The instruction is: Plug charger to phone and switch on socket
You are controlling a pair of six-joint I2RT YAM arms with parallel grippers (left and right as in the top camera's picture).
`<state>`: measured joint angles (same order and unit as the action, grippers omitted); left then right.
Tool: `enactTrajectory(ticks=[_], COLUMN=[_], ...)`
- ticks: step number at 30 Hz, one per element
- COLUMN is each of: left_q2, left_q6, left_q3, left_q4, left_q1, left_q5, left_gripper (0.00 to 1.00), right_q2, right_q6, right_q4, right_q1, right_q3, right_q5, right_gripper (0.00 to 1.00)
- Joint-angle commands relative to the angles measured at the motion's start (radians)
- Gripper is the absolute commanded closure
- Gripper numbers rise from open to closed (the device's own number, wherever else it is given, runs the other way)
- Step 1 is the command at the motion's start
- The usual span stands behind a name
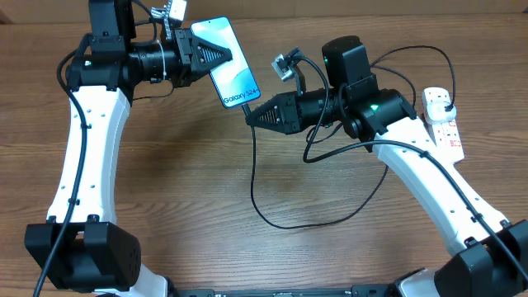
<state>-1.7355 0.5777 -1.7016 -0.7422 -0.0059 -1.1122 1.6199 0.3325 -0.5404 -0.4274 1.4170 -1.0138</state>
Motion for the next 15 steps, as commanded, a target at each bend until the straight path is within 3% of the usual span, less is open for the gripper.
enactTrajectory(ticks=[1, 5, 15], left_q2=[0.002, 0.002, 0.002], left_q6=[-0.014, -0.037, -0.138], left_q3=[-0.004, -0.004, -0.004], left_q4=[-0.029, -0.030, -0.117], left_q1=[-0.065, -0.064, -0.064], left_q5=[-0.085, -0.081, 0.017], left_gripper=[0.96, 0.96, 0.96], right_q2=[-0.028, -0.028, -0.028], right_q6=[0.005, 0.002, -0.041], right_q4=[0.060, 0.041, -0.087], right_q1=[0.018, 0.018, 0.018], right_q3=[0.025, 0.025, 0.025], right_q5=[0.052, 0.053, 0.104], right_gripper=[0.96, 0.95, 0.63])
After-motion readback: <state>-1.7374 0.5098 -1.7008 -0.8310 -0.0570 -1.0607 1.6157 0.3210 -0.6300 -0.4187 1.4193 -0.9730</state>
